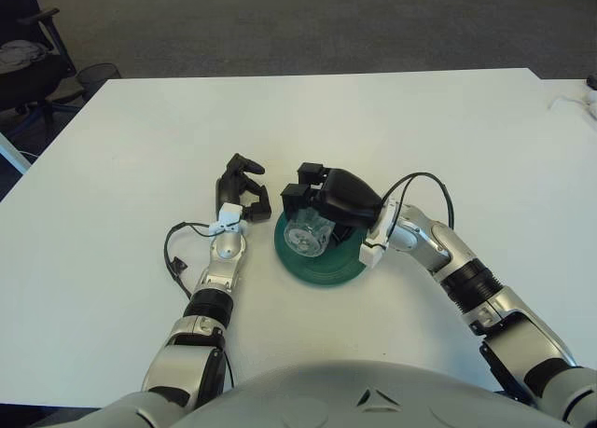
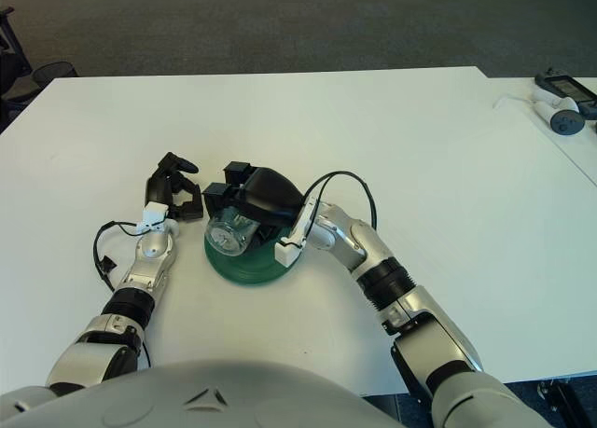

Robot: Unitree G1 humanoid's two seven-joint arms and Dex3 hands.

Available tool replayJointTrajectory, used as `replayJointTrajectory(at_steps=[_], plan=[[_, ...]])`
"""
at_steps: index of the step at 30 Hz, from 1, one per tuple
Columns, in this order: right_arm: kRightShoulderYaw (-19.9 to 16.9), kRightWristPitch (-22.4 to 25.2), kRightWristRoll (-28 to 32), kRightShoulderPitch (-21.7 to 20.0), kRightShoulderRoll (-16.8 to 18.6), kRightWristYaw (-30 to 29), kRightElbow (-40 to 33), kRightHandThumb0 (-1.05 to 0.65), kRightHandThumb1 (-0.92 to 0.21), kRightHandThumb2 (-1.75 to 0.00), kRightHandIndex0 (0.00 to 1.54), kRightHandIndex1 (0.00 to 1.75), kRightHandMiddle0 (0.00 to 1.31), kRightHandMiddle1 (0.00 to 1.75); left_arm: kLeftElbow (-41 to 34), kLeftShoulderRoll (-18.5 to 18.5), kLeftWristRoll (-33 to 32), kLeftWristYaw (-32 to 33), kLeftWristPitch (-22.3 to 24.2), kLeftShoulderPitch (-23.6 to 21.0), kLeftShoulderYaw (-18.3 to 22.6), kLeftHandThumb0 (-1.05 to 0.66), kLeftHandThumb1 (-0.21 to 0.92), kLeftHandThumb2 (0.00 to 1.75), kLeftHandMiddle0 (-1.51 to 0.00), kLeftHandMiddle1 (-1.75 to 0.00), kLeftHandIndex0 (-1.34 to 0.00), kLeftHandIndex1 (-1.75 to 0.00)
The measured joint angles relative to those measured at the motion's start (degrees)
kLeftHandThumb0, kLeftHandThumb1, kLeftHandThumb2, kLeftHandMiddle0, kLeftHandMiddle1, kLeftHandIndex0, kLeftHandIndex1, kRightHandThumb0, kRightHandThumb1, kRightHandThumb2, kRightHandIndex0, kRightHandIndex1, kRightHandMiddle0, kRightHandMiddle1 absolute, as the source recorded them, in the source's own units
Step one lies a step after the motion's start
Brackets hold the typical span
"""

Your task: Put the bottle into the plate.

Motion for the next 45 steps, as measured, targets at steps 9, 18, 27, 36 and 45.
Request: replayJointTrajectory(at_steps=[9, 18, 27, 36, 45], plan=[[0.00, 0.08, -3.05, -2.38, -0.03, -3.86, 4.76, 0.46, -0.32, -1.31, 0.60, 1.75, 0.69, 1.75, -1.02, -0.05, -0.39, -1.12, 0.46, 0.51, 0.02, 0.00, 0.11, 1.56, -0.76, -1.73, -0.55, -1.75], [-0.28, 1.60, -3.60, -3.44, 0.02, -5.39, 6.47, 0.47, -0.29, -1.34, 0.62, 1.75, 0.71, 1.75, -1.11, -0.03, -1.49, -2.51, -0.17, 0.71, 0.07, 0.00, 0.10, 1.56, -0.77, -1.72, -0.55, -1.75], [-1.41, 4.54, -0.41, -3.45, 0.57, -3.34, 6.49, 0.46, -0.31, -1.31, 0.60, 1.75, 0.69, 1.75, -1.55, -0.08, -1.27, -2.21, 0.10, 0.97, 0.11, 0.00, 0.06, 1.60, -0.81, -1.70, -0.58, -1.75], [-1.72, 5.92, 2.07, -3.44, 0.76, -0.85, 6.43, 0.45, -0.34, -1.28, 0.58, 1.75, 0.65, 1.75, -1.99, -0.17, -0.28, -1.07, 0.62, 1.13, 0.03, 0.00, 0.02, 1.64, -0.85, -1.69, -0.61, -1.75], [-1.73, 6.21, 4.43, -3.45, 0.04, 4.02, 5.78, -0.06, -0.43, -1.13, 0.50, 1.75, 0.46, 1.59, -1.91, -0.22, 0.26, -0.60, 0.64, 1.09, -0.03, 0.00, 0.01, 1.65, -0.86, -1.68, -0.61, -1.75]])
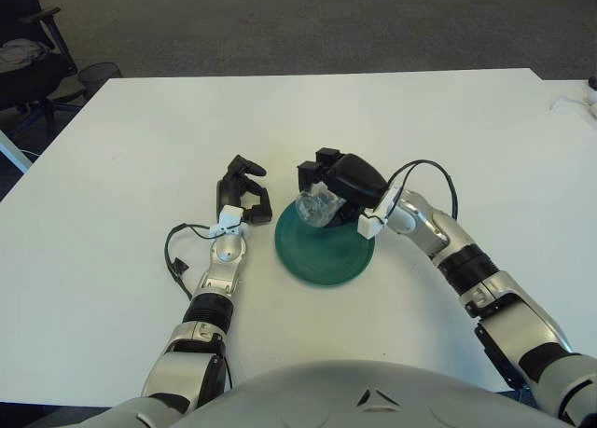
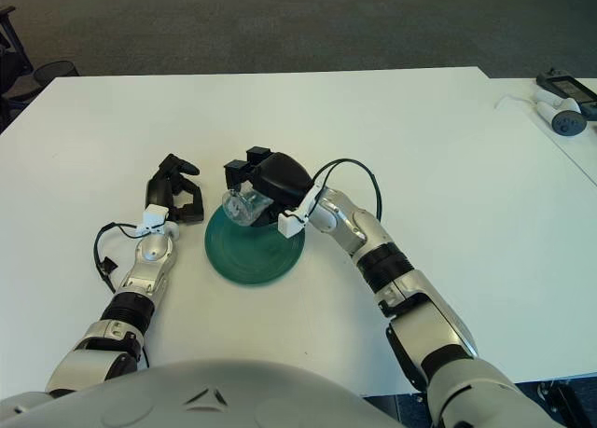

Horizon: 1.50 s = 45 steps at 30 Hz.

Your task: Put the bottle into the plate.

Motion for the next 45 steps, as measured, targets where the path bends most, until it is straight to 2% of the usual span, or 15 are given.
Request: replayJointTrajectory(at_steps=[1, 2, 3, 4, 5, 6, 8, 9, 12, 14, 23, 33, 45], plan=[[0.00, 0.01, 0.54, 0.00, -0.25, 1.18, -0.31, -0.18, -0.55, -0.97, 0.39, 1.75, 0.42, 1.62, 0.04, 0.00, 0.00, 0.00, -0.02, -0.02, 0.00, 0.00, 0.01, 1.65, -0.86, -1.68, -0.61, -1.75], [0.01, 0.08, 1.14, 0.02, -0.70, 2.81, -0.96, -0.32, -0.62, -0.84, 0.31, 1.50, 0.34, 1.50, 0.14, -0.01, 0.00, 0.01, -0.08, -0.08, 0.00, 0.00, 0.02, 1.65, -0.85, -1.69, -0.61, -1.75], [0.10, 0.14, 1.85, 0.02, -1.40, 4.87, -1.79, -0.52, -0.73, -0.66, 0.23, 1.07, 0.22, 1.29, 0.29, -0.03, 0.00, 0.02, -0.12, -0.19, -0.01, 0.00, 0.02, 1.64, -0.84, -1.69, -0.60, -1.75], [0.14, 0.17, 2.49, 0.02, -2.16, 6.73, -2.79, -0.66, -0.80, -0.54, 0.18, 0.73, 0.14, 1.07, 0.45, -0.05, 0.01, 0.02, -0.19, -0.30, -0.01, 0.00, 0.03, 1.63, -0.84, -1.70, -0.60, -1.75], [0.17, 0.24, 3.20, 0.02, -3.11, 9.16, -4.03, -0.76, -0.84, -0.48, 0.14, 0.50, 0.09, 0.83, 0.63, -0.07, 0.01, 0.03, -0.29, -0.43, -0.02, 0.00, 0.04, 1.62, -0.83, -1.70, -0.59, -1.75], [0.18, 0.27, 3.87, 0.02, -4.18, 11.33, -5.40, -0.82, -0.86, -0.44, 0.12, 0.41, 0.07, 0.74, 0.80, -0.09, 0.00, 0.03, -0.38, -0.54, -0.02, 0.00, 0.05, 1.61, -0.82, -1.70, -0.58, -1.75], [0.16, 0.23, 5.02, -0.02, -6.02, 14.55, -7.35, -0.95, -0.90, -0.42, 0.05, 0.17, 0.03, 0.38, 1.79, -0.03, -0.11, 0.02, -0.86, -0.81, 0.06, 0.00, 0.10, 1.56, -0.79, -1.70, -0.55, -1.75], [0.17, 0.23, 5.25, -0.09, -6.77, 15.86, -8.01, -0.99, -0.90, -0.42, 0.03, 0.11, 0.02, 0.26, 2.60, 0.03, -0.26, 0.01, -1.40, -1.20, 0.16, 0.00, 0.11, 1.55, -0.78, -1.70, -0.54, -1.75], [0.17, 0.21, 6.00, -0.22, -8.20, 18.73, -9.00, -1.03, -0.92, -0.43, 0.01, 0.04, 0.01, 0.08, 5.59, 0.40, -1.26, -0.41, -3.91, -2.77, 0.57, 0.00, 0.14, 1.51, -0.75, -1.71, -0.51, -1.75], [0.16, -0.12, 7.35, -0.23, -8.80, 20.50, -9.41, -1.04, -0.92, -0.43, 0.00, 0.02, 0.00, 0.04, 7.26, 0.56, -2.17, -1.09, -5.87, -3.50, 0.82, 0.00, 0.16, 1.50, -0.74, -1.71, -0.50, -1.75], [0.05, -3.32, 13.57, -0.84, -9.24, 24.95, -9.36, -1.05, -0.92, -0.51, 0.00, 0.00, 0.00, 0.00, 11.31, 0.89, -4.48, -3.53, -9.79, -5.42, 1.49, 0.00, 0.20, 1.45, -0.71, -1.71, -0.47, -1.75], [-1.74, -6.66, 14.38, -1.35, -9.14, 24.66, -8.96, -1.05, -0.92, -0.56, 0.00, 0.00, 0.00, 0.00, 13.56, 0.83, -6.71, -5.45, -10.21, -6.39, 2.44, 0.00, 0.23, 1.43, -0.68, -1.73, -0.45, -1.75], [-4.87, -8.23, 14.38, -1.04, -8.24, 20.39, -8.76, -1.05, -0.92, -0.51, 0.00, 0.00, 0.00, 0.00, 14.65, 1.00, -4.47, -1.76, -10.20, -7.21, 1.89, 0.00, 0.23, 1.42, -0.70, -1.69, -0.45, -1.75]])
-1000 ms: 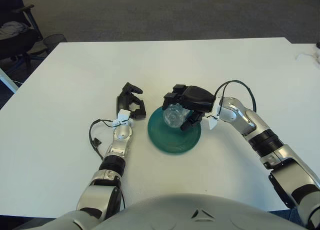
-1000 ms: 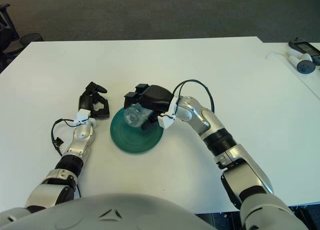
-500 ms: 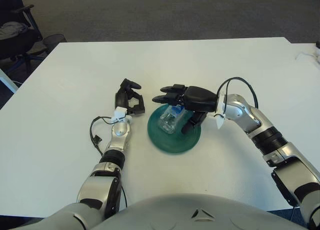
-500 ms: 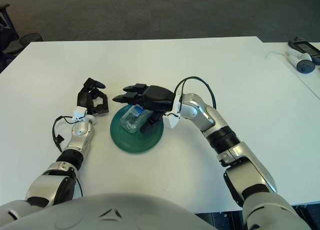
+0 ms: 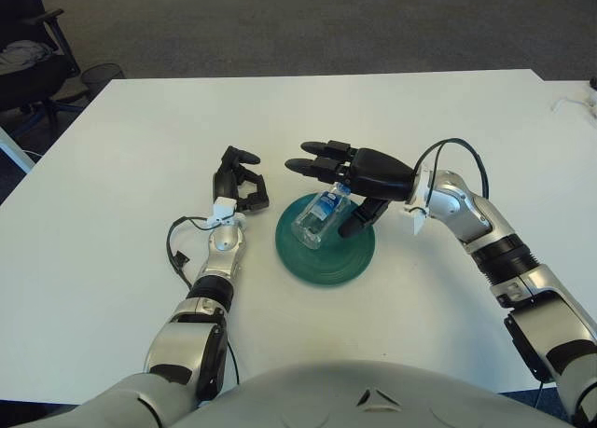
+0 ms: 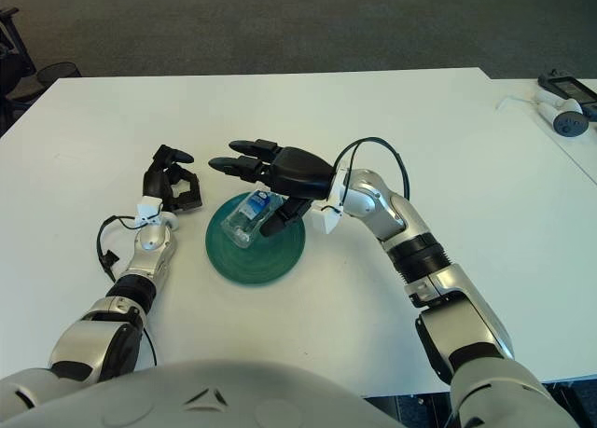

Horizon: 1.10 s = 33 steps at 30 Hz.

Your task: Put the bottle into the plate.

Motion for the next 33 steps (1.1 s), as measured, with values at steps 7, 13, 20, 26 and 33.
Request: replayJointTrajectory(at_steps=[7, 13, 20, 26, 33], plan=[[-2.30, -0.34, -0.01, -0.37, 0.41, -2.23, 1.85, -1.05, -0.92, -0.47, 0.00, 0.00, 0.00, 0.00, -1.51, 0.01, -0.27, -0.93, 0.74, 0.49, -0.20, 0.00, 0.17, 1.47, -0.74, -1.69, -0.49, -1.75], [-7.22, 1.58, 5.57, -0.62, 2.11, -4.85, 4.80, -1.05, -0.92, -0.41, 0.00, 0.00, 0.00, 0.00, -4.45, -0.26, -2.69, -4.17, 2.31, 2.04, 0.26, 0.00, 0.13, 1.51, -0.77, -1.68, -0.52, -1.75], [-16.87, 9.98, 14.30, 3.30, 12.04, -17.35, 1.87, -1.00, -0.92, -0.31, 0.29, 0.05, 0.01, 0.45, -7.89, -0.59, -2.55, -4.66, 4.39, 3.85, 0.21, 0.00, 0.11, 1.54, -0.77, -1.70, -0.54, -1.75], [-22.51, 10.04, 25.02, 6.56, 19.94, -21.74, 4.68, -0.75, -0.92, -0.36, 0.38, 0.27, 0.00, 0.66, -10.22, -0.83, -1.51, -3.64, 6.70, 4.99, -0.13, 0.00, 0.09, 1.57, -0.79, -1.70, -0.56, -1.75], [-28.04, 9.93, 36.47, 11.23, 24.50, -19.03, 11.07, -0.65, -0.92, -0.56, 0.33, 0.72, 0.00, 0.86, -12.31, -0.98, -1.26, -3.13, 7.56, 6.32, -0.17, 0.00, 0.08, 1.58, -0.80, -1.69, -0.57, -1.75]])
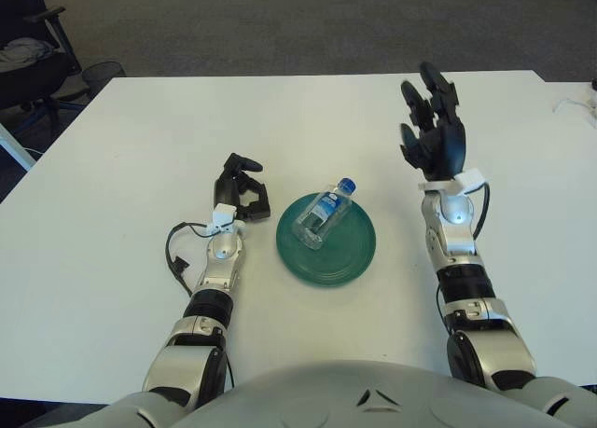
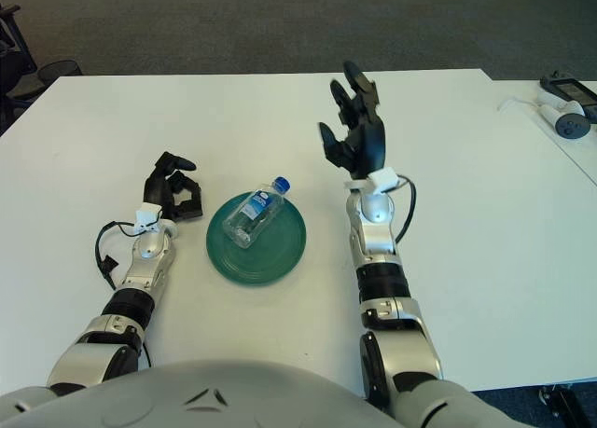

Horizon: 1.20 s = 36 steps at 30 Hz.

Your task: Put the bottle into the plate.

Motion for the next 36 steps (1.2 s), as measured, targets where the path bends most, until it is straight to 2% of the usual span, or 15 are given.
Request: replayJointTrajectory(at_steps=[7, 8, 15, 25, 36], plan=[[-4.41, -2.90, 1.27, 2.03, 4.03, -1.73, 14.72, -0.63, -0.92, -0.64, 0.34, 0.78, 0.00, 0.92, -0.74, 0.19, 1.71, 0.96, 0.61, 0.53, -0.45, 0.00, 0.07, 1.60, -0.79, -1.72, -0.58, -1.75], [-4.51, -2.20, 1.07, 1.54, 4.13, -2.06, 15.73, -0.62, -0.92, -0.64, 0.34, 0.78, 0.00, 0.93, -0.80, 0.21, 2.06, 1.27, 0.71, 0.60, -0.51, 0.00, 0.07, 1.60, -0.79, -1.72, -0.58, -1.75], [-5.93, -5.16, -0.64, -2.59, 3.60, -2.91, 22.41, -0.55, -0.92, -0.60, 0.36, 0.71, 0.00, 0.93, -1.85, 0.16, 3.21, 1.86, 1.74, 0.91, -1.16, 0.00, 0.06, 1.61, -0.80, -1.72, -0.58, -1.75], [-5.95, -6.69, -4.56, -3.46, 3.03, -5.47, 24.68, -0.45, -0.88, -0.58, 0.38, 0.64, 0.00, 0.89, -2.72, 0.07, 3.33, 1.69, 2.21, 1.46, -1.33, 0.00, 0.07, 1.59, -0.80, -1.69, -0.58, -1.75], [-4.99, -7.43, -8.15, -2.84, 2.34, -6.68, 25.56, -0.45, -0.87, -0.57, 0.36, 0.58, 0.00, 0.72, -3.80, 0.03, 3.29, 1.46, 2.62, 2.13, -1.43, 0.00, 0.07, 1.59, -0.79, -1.71, -0.57, -1.75]])
